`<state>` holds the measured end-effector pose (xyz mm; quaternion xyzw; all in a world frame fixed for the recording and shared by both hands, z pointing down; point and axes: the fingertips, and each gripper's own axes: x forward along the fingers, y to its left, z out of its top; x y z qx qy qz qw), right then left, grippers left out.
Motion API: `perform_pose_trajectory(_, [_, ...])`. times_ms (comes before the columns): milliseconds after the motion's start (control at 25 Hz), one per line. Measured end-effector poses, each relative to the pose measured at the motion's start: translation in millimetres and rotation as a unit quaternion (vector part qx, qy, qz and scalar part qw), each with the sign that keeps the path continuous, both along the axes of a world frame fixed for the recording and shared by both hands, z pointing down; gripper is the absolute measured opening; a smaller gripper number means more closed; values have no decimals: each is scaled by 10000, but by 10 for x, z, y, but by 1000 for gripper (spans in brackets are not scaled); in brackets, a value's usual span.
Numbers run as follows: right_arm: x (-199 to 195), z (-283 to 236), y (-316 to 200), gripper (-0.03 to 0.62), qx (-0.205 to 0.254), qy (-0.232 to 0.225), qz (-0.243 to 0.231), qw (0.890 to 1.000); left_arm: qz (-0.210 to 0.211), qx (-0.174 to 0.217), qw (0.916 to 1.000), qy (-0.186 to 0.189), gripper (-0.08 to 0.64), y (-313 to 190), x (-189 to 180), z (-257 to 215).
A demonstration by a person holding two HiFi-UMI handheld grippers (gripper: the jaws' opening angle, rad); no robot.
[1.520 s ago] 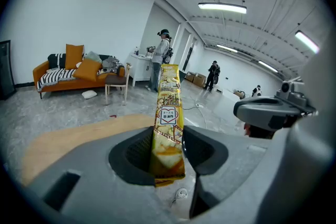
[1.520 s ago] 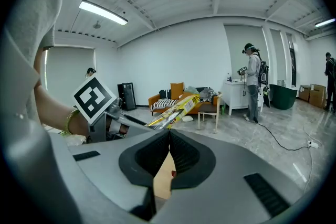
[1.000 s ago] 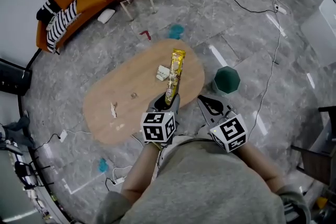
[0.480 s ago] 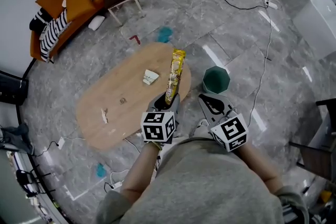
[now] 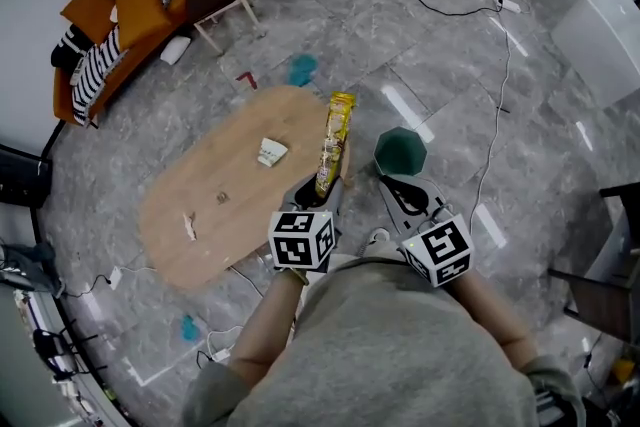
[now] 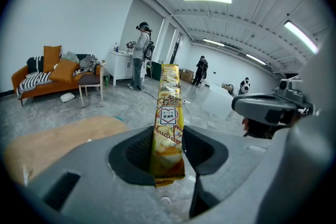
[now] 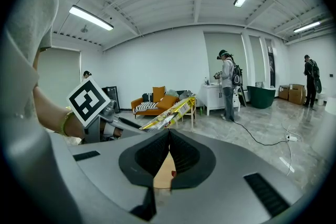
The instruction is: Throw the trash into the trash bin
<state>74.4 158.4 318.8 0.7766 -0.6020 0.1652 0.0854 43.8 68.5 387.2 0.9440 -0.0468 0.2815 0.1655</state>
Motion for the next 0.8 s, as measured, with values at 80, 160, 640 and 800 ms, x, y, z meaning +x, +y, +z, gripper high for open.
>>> perform_pose_trajectory(80, [58, 10, 54, 9, 15, -2, 49, 10000, 17, -7, 10000, 7, 160, 53, 52, 0])
perform_pose_trajectory(160, [102, 12, 96, 9, 27, -12, 100, 9999, 44, -6, 10000, 3, 160, 96, 94, 0])
perform_pose_trajectory(640, [233, 57, 359, 9, 59, -200, 484, 9986, 304, -33, 9995, -71, 160, 306, 267, 10])
perform_pose_trajectory(800, [255, 72, 426, 9, 94, -243, 622, 9977, 364, -4, 9993, -77, 160, 319, 324, 13])
